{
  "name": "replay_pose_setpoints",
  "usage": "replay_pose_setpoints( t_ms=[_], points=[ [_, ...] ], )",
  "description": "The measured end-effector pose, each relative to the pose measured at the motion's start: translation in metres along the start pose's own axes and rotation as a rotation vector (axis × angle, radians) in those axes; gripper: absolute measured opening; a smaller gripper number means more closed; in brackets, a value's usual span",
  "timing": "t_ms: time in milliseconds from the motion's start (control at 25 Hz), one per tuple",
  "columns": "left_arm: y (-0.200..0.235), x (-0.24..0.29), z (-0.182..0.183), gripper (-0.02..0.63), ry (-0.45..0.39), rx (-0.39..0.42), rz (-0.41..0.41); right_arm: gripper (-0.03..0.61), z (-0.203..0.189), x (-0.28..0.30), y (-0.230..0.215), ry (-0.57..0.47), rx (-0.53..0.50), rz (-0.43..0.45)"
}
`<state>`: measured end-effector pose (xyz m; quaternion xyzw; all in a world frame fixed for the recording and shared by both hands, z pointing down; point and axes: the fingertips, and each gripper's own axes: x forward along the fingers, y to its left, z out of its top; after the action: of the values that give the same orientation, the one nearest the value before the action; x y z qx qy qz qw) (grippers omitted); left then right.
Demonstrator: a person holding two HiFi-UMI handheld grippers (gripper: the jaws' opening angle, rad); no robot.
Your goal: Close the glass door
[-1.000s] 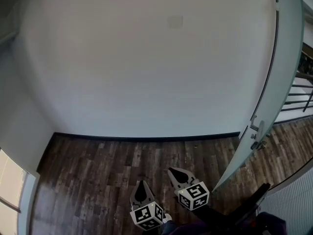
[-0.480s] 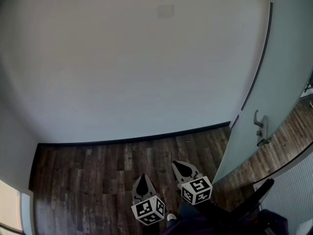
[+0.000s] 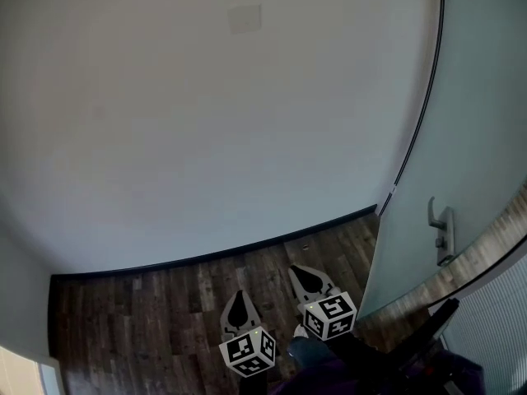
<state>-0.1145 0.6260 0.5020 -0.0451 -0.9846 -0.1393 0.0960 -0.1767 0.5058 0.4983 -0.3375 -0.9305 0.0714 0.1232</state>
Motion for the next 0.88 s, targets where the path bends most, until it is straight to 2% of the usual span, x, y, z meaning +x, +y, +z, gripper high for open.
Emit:
replay_pose_setpoints(
  t_ms=[120,360,640,800,880],
  points=[
    [-0.017,0.052,0.020,0.000,-0.005,0.027,-0.051,-0.003,0.022,0.029,-0.034,-0.014,0.003,-0.041],
    [-0.092,0.147,0.039,0.000,0.000,0.073,-0.245,-0.003,0.065,0.053,-0.137,-0.072,0.028,-0.206],
    [-0.182,0.212,0.021,0.000,0.071,0.108,-0.480,-0.003,0.072,0.028,-0.223,-0.084,0.006,-0.425],
    [-0.244,0.224,0.014,0.000,0.068,0.198,-0.656,-0.003,0.079,-0.005,-0.263,-0.122,0.005,-0.566],
    [-0.274,0.227,0.006,0.000,0.089,0.213,-0.752,-0.003,0.078,-0.027,-0.281,-0.131,0.013,-0.654]
  ],
)
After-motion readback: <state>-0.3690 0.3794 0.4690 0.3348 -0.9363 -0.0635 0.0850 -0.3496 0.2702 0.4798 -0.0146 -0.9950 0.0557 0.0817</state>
